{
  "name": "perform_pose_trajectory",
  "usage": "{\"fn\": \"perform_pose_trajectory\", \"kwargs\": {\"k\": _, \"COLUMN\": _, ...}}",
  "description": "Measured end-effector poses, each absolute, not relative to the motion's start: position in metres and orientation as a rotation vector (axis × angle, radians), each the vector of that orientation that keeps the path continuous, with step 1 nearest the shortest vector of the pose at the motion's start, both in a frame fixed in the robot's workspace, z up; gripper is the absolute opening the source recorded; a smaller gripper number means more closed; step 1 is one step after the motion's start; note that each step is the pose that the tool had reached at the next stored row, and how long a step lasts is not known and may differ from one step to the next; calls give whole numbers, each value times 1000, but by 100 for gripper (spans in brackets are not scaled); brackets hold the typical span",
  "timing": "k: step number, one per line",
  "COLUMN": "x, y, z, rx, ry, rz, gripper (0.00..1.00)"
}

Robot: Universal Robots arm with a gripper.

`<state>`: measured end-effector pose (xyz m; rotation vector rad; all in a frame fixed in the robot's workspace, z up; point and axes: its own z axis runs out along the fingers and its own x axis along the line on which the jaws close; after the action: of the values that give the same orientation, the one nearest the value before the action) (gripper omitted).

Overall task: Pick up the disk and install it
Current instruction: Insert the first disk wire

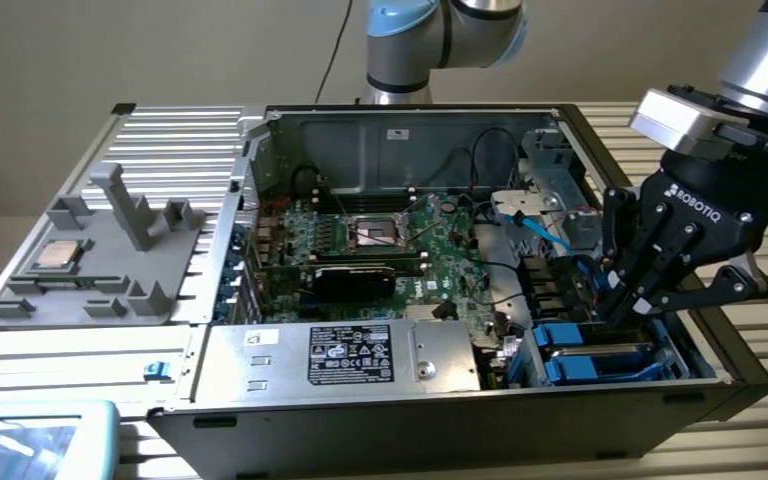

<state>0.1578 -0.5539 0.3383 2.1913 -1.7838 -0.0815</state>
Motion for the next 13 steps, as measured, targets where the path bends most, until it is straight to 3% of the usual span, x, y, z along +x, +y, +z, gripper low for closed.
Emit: {"fn": "perform_pose_trajectory", "kwargs": {"k": 13, "x": 160, "y": -553, "z": 335, "rx": 2164, "ry": -1810, "rz": -96, "gripper": 16}}
